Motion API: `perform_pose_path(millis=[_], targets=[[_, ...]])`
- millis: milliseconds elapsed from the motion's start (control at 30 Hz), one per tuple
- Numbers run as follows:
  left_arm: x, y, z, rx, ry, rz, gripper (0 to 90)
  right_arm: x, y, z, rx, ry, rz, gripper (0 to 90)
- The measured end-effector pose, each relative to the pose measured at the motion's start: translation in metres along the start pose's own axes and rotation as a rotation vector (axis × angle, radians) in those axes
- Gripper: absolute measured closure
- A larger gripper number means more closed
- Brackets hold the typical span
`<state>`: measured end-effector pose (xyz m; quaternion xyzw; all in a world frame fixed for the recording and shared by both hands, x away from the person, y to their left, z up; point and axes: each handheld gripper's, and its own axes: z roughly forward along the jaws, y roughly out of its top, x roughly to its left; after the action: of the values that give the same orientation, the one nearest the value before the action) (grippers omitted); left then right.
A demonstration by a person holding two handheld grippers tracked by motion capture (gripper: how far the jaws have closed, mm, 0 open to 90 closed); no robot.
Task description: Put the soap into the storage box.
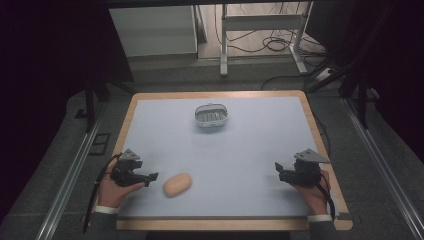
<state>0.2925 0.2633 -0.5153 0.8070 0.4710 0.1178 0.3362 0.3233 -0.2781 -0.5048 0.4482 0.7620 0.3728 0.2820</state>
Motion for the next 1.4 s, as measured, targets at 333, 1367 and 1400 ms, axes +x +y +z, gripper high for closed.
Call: perform_pose_path(millis=[333, 1367, 1400], targets=[[-0.001, 0.003, -0.005, -0.022, -0.024, 0.003, 19.3, -0.001, -0.001, -0.007, -0.015, -0.005, 0.018, 13.3], [-0.046, 0.038, 0.0, 0.08, -0.034, 0.163, 23.0, 0.0, -0.005, -0.012, 0.0, -0.037, 0.001, 13.4], [-0.047, 0.039, 0.001, 0.082, -0.037, 0.166, 22.9, 0.0, -0.005, -0.012, 0.001, -0.038, 0.0, 13.4]])
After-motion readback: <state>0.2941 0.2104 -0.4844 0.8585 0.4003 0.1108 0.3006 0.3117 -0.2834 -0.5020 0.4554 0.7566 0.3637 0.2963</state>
